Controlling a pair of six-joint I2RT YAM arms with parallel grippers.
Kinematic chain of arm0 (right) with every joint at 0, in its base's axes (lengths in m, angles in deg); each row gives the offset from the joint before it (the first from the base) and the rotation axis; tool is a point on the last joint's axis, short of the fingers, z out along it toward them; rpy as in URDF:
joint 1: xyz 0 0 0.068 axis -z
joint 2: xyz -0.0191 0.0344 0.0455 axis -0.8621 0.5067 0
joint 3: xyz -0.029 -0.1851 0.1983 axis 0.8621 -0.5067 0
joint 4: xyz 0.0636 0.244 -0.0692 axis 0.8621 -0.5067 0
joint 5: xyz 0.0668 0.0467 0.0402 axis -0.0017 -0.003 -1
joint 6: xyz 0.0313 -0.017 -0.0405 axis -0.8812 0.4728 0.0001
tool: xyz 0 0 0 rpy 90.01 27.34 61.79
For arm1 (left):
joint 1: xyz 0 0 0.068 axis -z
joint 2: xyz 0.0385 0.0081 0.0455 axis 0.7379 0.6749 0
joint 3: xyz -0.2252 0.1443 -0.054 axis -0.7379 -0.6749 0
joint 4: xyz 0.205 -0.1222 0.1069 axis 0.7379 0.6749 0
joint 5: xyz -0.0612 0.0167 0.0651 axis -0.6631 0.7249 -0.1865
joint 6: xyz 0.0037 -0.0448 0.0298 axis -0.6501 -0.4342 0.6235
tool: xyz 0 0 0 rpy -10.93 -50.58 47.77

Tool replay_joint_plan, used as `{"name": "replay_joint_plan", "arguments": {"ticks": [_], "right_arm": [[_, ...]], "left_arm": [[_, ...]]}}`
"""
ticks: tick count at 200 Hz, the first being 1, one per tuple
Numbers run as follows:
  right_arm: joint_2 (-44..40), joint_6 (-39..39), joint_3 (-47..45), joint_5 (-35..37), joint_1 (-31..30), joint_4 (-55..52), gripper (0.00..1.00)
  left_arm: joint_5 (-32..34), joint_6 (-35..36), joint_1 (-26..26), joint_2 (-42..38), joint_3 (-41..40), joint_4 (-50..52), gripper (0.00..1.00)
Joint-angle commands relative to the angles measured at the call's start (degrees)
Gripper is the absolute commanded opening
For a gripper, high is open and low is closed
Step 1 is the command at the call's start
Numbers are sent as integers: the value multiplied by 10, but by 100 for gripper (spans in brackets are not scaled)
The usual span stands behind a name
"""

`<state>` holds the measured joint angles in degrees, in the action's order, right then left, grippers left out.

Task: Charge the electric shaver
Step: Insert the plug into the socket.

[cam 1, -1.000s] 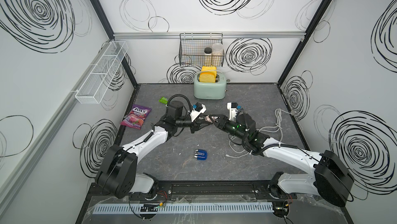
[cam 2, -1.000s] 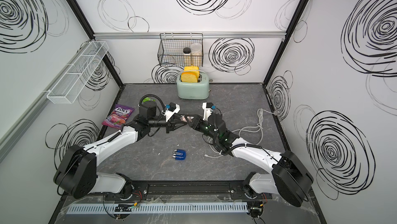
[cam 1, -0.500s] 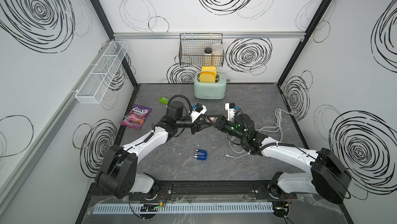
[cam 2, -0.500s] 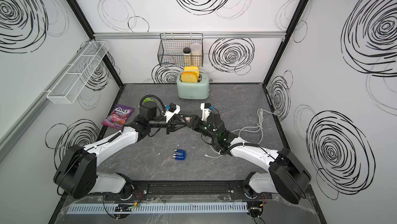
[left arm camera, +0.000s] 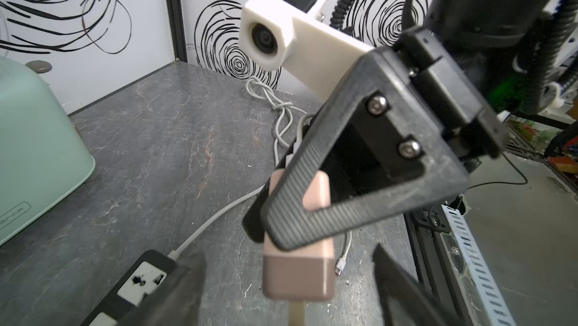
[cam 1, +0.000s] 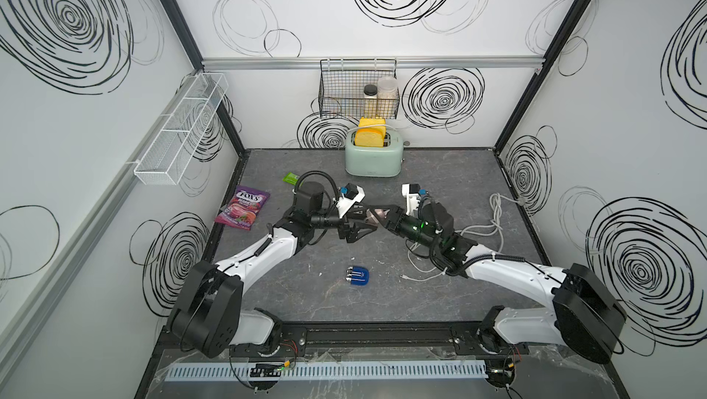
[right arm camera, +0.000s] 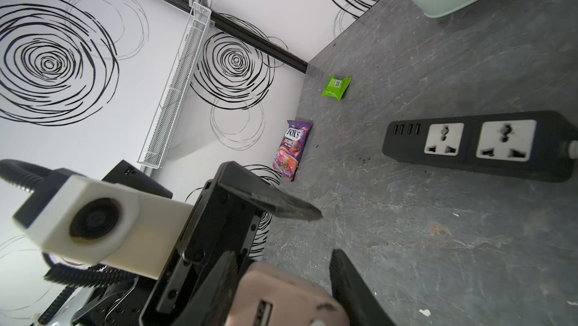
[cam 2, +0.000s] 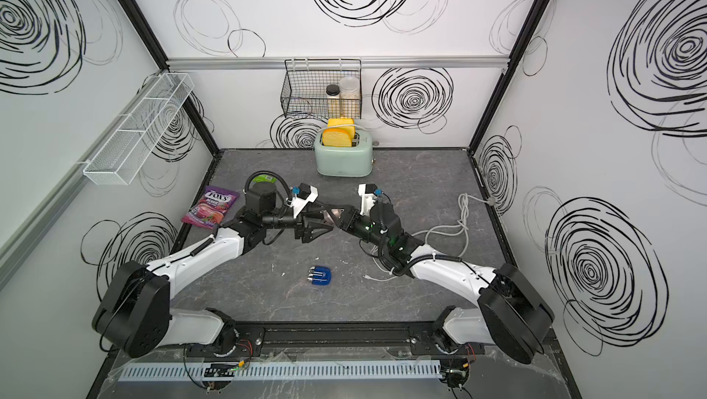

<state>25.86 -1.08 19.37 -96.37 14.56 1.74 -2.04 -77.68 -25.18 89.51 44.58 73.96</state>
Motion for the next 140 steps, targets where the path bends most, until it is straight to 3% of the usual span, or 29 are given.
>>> {"name": "replay_joint_plan", "arguments": {"ticks": [1,53,89,140], "right_arm": [[1,29,3,61,4,-33,0],[75,142,25,166,0,-52,0],[153,196,72,207,-3,-76,0],[234,255,140,240,-3,-83,0]], "left_arm": [[23,-12,-17,-50,-25,-26,97],[124,-36,-73,-163,-90,-10,97],[194,-52,-97,-192,-113,6,97],[210,-33,-110,-207,-135,26,97]]}}
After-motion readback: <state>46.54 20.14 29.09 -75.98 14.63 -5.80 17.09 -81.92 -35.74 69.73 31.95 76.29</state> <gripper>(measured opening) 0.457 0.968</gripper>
